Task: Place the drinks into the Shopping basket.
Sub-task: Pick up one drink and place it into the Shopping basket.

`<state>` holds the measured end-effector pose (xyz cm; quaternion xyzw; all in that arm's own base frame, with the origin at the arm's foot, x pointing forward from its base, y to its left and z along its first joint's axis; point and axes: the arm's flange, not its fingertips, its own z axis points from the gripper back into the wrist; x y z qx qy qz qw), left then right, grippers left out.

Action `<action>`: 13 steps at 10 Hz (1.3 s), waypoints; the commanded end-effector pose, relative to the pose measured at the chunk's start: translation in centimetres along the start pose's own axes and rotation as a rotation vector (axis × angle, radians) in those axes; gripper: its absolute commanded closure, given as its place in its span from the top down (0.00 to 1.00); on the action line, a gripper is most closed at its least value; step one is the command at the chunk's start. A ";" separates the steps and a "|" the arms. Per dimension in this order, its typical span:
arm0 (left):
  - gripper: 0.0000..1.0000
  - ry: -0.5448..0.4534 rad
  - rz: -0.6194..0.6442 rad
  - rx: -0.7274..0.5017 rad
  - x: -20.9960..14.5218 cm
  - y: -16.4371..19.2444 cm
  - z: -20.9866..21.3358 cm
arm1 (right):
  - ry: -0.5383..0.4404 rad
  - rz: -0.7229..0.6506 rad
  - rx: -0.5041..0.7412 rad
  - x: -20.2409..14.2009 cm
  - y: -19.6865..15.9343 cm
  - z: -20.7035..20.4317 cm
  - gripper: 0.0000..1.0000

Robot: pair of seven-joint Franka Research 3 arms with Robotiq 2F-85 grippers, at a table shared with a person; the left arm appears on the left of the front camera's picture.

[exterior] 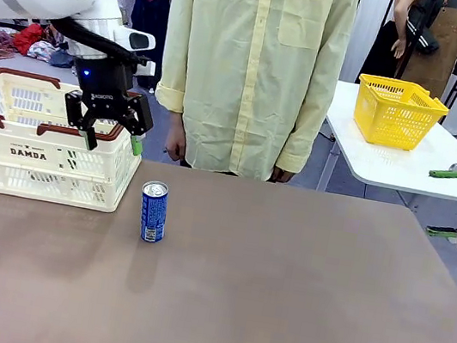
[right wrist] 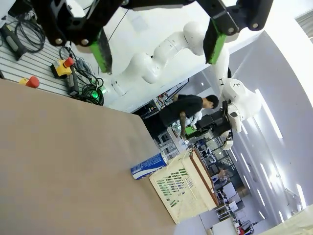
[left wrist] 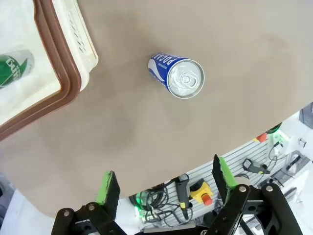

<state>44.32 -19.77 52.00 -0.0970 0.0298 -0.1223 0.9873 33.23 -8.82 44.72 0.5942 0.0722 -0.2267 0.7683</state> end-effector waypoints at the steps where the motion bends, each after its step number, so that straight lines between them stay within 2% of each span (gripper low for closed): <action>1: 1.00 0.012 -0.014 -0.022 -0.1 -0.6 0.0 | 0.005 -0.018 -0.002 -0.3 0.3 0.2 1.00; 2: 1.00 0.000 0.000 0.000 0.0 0.0 0.0 | 0.005 -0.018 -0.002 -0.3 0.3 0.2 1.00; 5: 1.00 -0.124 0.371 0.061 -2.0 -5.8 -3.1 | 0.005 -0.018 -0.002 -0.3 0.3 0.2 1.00; 6: 1.00 -0.178 0.426 0.082 -2.6 -7.2 -4.2 | 0.005 -0.018 -0.002 -0.3 0.3 0.2 1.00; 8: 1.00 -0.220 0.501 0.166 -2.4 -8.9 -6.3 | 0.005 -0.018 -0.002 -0.3 0.3 0.2 1.00; 9: 1.00 -0.276 0.525 0.200 -1.6 -9.1 -7.5 | 0.005 -0.018 -0.002 -0.3 0.3 0.2 1.00; 10: 1.00 -0.306 0.495 0.254 -0.5 -9.3 -8.5 | 0.005 -0.018 -0.002 -0.3 0.3 0.2 1.00; 13: 1.00 -0.333 0.376 0.284 2.5 -8.8 -10.6 | 0.005 -0.018 -0.002 -0.3 0.3 0.2 1.00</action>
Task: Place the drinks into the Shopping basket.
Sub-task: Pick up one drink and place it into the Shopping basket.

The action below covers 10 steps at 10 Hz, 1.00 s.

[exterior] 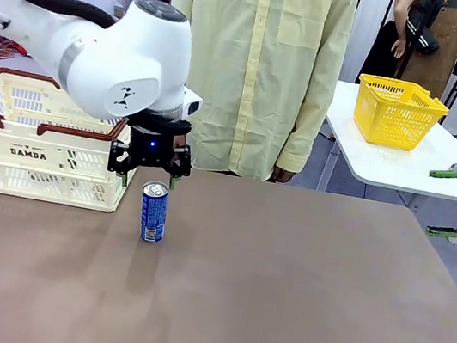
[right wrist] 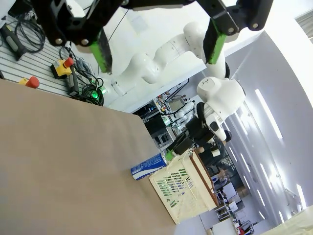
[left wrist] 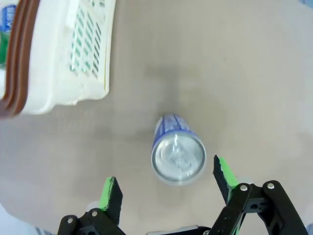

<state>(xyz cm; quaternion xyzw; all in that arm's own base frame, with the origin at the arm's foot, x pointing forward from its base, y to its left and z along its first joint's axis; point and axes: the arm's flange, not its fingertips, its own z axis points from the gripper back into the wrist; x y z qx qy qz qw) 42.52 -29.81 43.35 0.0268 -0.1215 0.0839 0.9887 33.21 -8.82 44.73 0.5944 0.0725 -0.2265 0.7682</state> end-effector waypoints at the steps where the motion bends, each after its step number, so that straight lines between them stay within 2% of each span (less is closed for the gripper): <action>1: 1.00 -0.009 -0.077 -0.023 1.4 -1.2 -1.3 | 0.004 -0.018 -0.002 -0.3 0.3 0.2 1.00; 3: 1.00 -0.003 -0.133 -0.052 2.1 -1.3 -2.9 | 0.004 -0.018 -0.002 -0.3 0.3 0.2 1.00; 5: 1.00 0.051 -0.159 -0.054 2.5 -1.4 -3.8 | 0.004 -0.018 -0.002 -0.3 0.3 0.2 1.00; 10: 1.00 0.133 -0.209 -0.064 2.3 -1.4 -4.3 | 0.004 -0.018 -0.002 -0.3 0.3 0.2 1.00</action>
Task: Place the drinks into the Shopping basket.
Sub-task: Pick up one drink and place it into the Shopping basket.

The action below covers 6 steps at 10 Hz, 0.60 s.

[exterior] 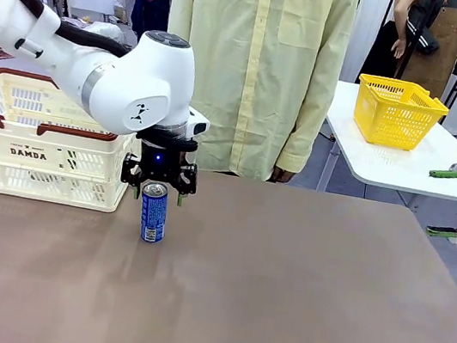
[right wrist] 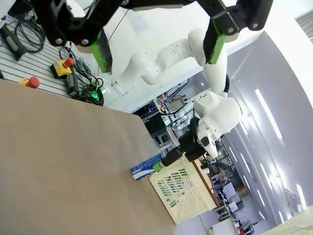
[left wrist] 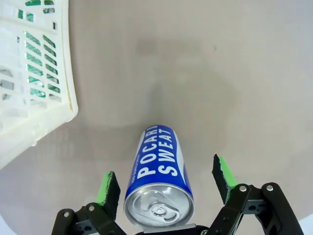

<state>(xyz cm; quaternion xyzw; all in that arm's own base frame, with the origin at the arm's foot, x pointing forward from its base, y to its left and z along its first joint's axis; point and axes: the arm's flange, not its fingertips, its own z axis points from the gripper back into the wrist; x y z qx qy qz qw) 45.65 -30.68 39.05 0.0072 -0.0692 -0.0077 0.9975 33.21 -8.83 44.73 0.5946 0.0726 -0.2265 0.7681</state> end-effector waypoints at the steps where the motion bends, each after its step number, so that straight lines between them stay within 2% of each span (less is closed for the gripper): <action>1: 1.00 0.051 -0.028 -0.001 0.5 0.1 0.4 | 0.003 -0.018 -0.002 -0.3 0.3 0.1 1.00; 5: 1.00 0.089 -0.030 0.028 0.7 0.3 -0.3 | 0.003 -0.018 -0.002 -0.3 0.3 0.1 1.00; 6: 0.87 0.087 -0.029 0.025 0.8 0.3 -0.3 | 0.003 -0.018 -0.002 -0.3 0.3 0.1 1.00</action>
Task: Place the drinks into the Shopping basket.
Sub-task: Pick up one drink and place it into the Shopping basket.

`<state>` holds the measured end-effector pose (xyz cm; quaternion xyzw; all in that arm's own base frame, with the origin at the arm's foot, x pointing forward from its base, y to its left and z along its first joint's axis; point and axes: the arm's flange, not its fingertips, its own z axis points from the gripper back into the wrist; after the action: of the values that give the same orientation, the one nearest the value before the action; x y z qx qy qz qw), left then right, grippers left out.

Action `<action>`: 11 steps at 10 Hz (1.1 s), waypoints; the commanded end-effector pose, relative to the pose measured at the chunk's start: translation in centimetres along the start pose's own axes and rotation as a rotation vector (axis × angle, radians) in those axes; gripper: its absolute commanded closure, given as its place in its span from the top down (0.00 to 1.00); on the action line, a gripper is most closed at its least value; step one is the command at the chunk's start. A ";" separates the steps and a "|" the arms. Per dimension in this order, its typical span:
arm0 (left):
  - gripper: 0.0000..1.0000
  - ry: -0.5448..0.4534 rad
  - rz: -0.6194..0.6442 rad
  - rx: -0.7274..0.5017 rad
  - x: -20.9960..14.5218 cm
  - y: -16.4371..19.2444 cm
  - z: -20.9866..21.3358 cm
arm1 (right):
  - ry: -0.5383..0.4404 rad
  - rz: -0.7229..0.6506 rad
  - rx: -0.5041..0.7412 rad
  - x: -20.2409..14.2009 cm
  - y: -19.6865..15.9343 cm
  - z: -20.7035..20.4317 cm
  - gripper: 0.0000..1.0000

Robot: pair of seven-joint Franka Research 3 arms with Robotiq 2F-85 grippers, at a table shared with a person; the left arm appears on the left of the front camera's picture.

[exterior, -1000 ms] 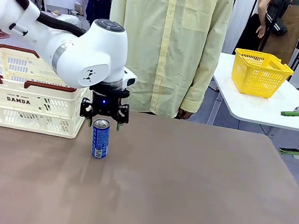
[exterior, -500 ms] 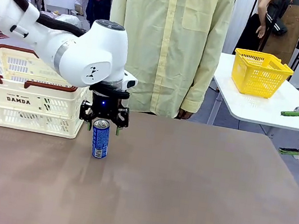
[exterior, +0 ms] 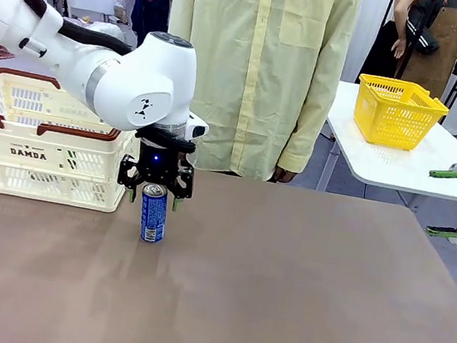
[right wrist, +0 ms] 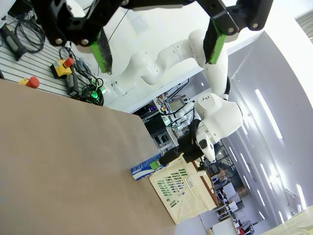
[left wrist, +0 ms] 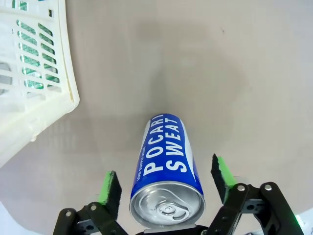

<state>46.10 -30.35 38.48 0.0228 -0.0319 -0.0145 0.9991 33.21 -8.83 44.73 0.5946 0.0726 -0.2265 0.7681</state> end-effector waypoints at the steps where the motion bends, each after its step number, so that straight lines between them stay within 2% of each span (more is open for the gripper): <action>1: 0.27 0.008 -0.017 0.000 0.4 0.0 0.3 | 0.003 -0.018 -0.002 -0.3 0.3 0.1 1.00; 2: 0.00 0.006 -0.021 0.000 0.4 -0.1 0.3 | 0.003 -0.018 -0.002 -0.3 0.3 0.1 1.00; 11: 0.00 0.022 -0.052 -0.013 0.2 -0.3 0.2 | 0.003 -0.018 -0.002 -0.3 0.3 0.1 1.00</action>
<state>46.14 -30.69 38.59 0.0221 -0.0322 -0.0317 0.9987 33.21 -8.83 44.73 0.5946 0.0726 -0.2265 0.7681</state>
